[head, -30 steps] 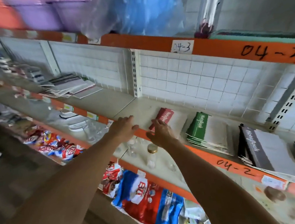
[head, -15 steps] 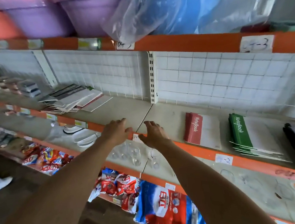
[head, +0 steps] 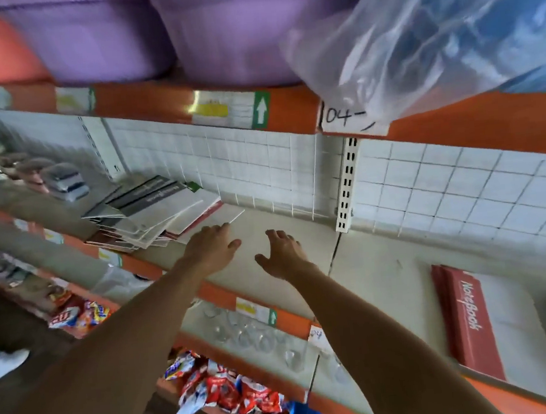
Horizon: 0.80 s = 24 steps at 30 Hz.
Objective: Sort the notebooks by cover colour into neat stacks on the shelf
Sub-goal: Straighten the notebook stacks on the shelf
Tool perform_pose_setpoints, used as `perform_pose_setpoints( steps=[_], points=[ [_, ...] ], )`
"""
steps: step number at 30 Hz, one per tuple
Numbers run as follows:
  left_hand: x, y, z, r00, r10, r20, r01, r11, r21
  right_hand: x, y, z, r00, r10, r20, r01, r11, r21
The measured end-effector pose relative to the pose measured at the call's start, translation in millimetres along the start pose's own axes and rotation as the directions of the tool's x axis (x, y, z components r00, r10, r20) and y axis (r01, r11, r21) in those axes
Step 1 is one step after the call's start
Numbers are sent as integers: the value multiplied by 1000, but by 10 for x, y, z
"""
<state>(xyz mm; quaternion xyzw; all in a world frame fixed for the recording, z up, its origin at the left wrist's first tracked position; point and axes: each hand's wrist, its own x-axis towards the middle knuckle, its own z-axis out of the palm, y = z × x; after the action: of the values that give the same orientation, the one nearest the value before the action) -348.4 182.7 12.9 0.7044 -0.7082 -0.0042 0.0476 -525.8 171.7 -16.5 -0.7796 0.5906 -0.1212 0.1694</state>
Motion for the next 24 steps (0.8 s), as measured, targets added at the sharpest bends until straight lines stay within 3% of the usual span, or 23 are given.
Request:
perform_pose_setpoints(
  steps=[9,16,20,24],
  points=[
    [886,-1445,90,1000,-7,5,7,995,100,1001,-984,526,1000,4,-12,-4,1000,3],
    [1412,-2516,103,993,76,88,-78,997,24,1672,-1925,1119,995,98,-17,-98,995,1],
    [1666,-2796,200,969,232,80,-232,973,-9,1877,-2068,1308,971,228,-71,-227,974,19],
    [1786,-2781,338,961,269,65,-272,961,44,1749,-1884,1362,925,344,-163,-340,939,56]
  ],
)
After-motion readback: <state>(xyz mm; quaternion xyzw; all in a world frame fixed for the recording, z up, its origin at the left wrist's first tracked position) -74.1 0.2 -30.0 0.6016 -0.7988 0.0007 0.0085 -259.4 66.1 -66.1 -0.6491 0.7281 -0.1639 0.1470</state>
